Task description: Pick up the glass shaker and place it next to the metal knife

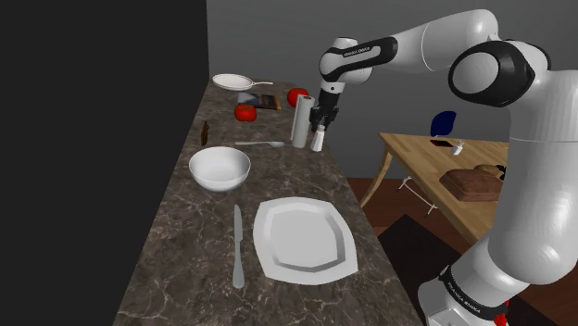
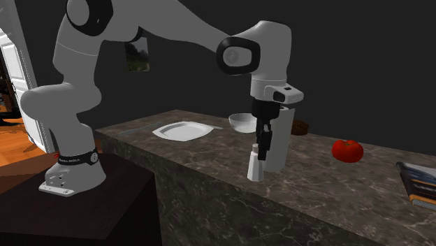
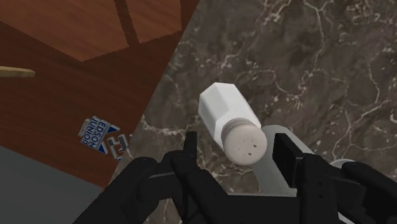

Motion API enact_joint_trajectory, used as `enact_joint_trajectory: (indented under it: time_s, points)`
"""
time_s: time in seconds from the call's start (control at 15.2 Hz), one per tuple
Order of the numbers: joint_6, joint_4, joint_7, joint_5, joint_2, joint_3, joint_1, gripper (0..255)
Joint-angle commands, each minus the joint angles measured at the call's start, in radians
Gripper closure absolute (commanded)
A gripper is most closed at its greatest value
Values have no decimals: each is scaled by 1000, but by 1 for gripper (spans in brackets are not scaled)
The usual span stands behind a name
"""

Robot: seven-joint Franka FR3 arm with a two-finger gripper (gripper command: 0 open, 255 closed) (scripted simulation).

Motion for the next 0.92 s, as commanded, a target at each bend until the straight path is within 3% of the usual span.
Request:
enact_joint_trajectory:
  time_s: [0.0,0.53,0.86]
  points:
    - [0,0,0,0,0,0,0,255]
    - [0,0,0,0,0,0,0,255]
    - [-57,36,5,-4,-21,-2,0,255]
